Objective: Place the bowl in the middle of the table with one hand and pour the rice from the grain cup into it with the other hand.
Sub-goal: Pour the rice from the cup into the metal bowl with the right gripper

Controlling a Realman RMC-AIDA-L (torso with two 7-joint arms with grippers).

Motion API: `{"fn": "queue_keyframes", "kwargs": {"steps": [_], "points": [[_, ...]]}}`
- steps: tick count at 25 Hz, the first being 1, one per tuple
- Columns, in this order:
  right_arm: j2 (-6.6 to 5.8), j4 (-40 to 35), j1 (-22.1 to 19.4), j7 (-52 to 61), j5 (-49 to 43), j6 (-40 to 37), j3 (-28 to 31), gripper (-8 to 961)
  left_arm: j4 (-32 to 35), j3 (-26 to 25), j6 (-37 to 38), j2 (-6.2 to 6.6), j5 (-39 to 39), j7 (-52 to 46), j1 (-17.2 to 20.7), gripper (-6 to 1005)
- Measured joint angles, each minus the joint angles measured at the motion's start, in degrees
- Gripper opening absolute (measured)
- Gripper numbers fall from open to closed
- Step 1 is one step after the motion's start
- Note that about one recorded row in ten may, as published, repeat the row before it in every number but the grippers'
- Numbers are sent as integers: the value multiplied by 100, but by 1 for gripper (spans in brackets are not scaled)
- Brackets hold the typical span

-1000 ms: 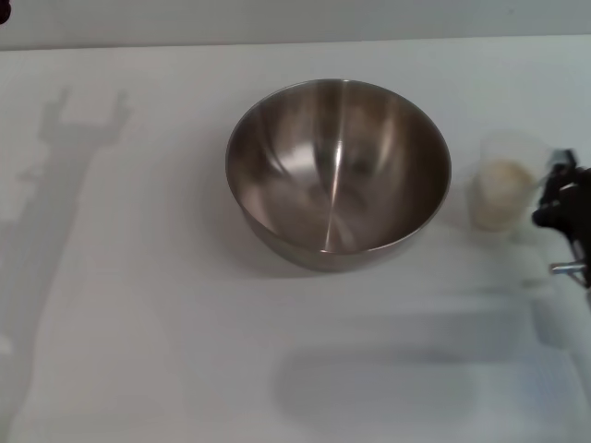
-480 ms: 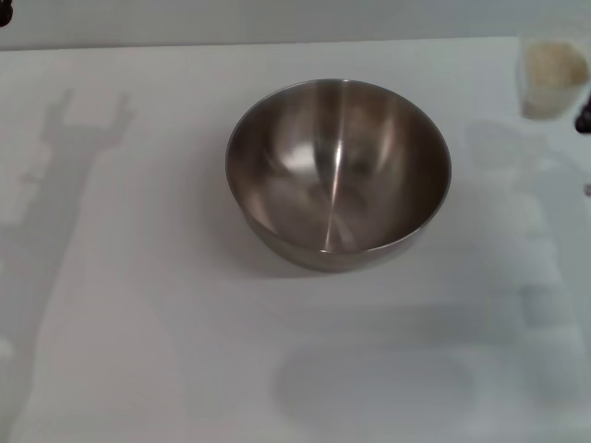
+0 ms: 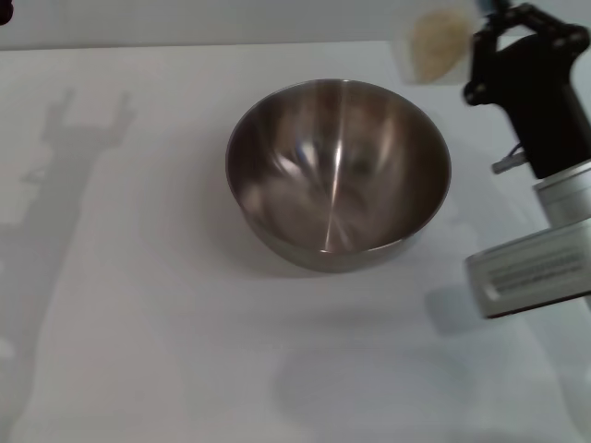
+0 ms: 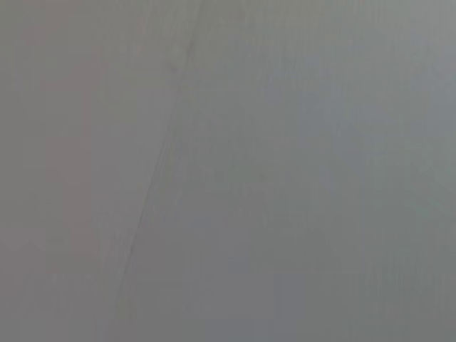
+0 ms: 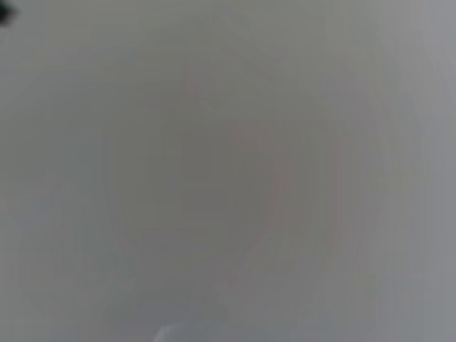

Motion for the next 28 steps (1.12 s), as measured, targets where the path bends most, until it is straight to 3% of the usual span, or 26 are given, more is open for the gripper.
{"fn": "queue_keyframes", "kwargs": {"steps": [4, 13, 28], "points": [[2, 3, 107, -1351, -350, 326, -2, 16, 0, 0, -1, -9, -18, -1, 7, 870], [-6, -335, 271, -2553, -902, 597, 11, 16, -9, 0, 35, -22, -34, -1, 69, 870], [-42, -1401, 764, -3023, -1675, 638, -2, 16, -31, 11, 52, -24, -29, -125, 68, 870]]}}
